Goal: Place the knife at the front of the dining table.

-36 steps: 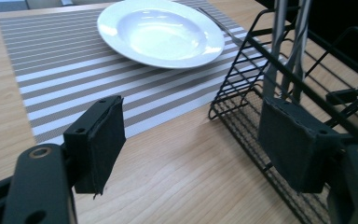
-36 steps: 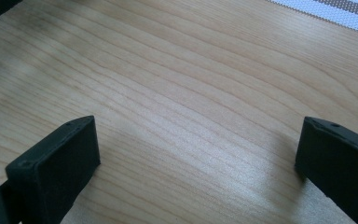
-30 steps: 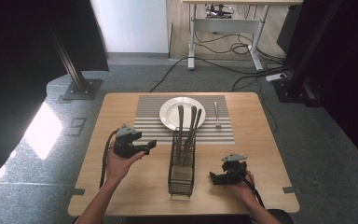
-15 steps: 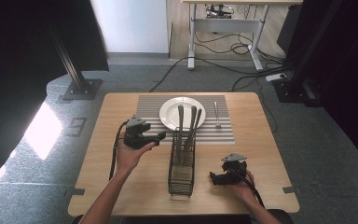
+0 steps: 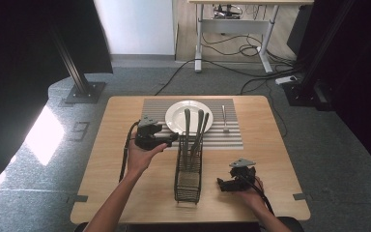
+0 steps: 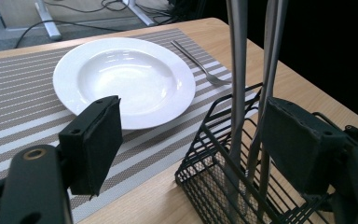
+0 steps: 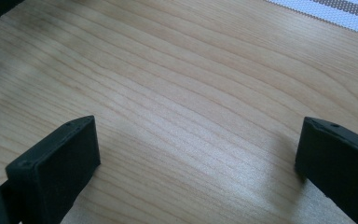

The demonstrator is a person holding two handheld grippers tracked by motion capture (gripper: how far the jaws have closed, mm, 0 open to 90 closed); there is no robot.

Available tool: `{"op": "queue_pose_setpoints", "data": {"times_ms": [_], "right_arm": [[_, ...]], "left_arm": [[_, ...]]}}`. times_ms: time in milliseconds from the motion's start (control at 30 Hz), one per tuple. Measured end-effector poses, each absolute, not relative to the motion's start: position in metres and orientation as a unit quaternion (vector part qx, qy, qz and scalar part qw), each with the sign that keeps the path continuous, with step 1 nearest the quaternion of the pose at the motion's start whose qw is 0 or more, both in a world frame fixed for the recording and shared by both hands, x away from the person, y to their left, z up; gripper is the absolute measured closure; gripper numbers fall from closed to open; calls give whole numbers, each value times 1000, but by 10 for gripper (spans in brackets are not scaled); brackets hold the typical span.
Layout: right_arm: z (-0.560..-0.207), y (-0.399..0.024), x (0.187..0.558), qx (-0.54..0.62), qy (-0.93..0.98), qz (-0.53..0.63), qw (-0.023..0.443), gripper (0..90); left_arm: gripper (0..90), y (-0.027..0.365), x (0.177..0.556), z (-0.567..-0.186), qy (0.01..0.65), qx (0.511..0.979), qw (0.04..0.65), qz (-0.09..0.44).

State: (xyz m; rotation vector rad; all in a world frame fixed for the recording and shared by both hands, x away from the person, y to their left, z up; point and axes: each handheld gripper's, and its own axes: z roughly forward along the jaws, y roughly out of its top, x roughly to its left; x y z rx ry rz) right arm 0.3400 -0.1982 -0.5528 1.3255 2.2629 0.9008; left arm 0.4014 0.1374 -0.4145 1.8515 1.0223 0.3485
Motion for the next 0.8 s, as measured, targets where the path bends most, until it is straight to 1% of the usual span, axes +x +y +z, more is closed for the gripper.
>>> {"op": "queue_pose_setpoints", "data": {"times_ms": [467,800], "right_arm": [[-553,-198,340,468,802,322,186,0],[-554,-196,340,467,802,323,186,0]], "left_arm": [[221,111,411,-413,410,768,472,138],[231,99,417,-410,411,769,470,138]]}}
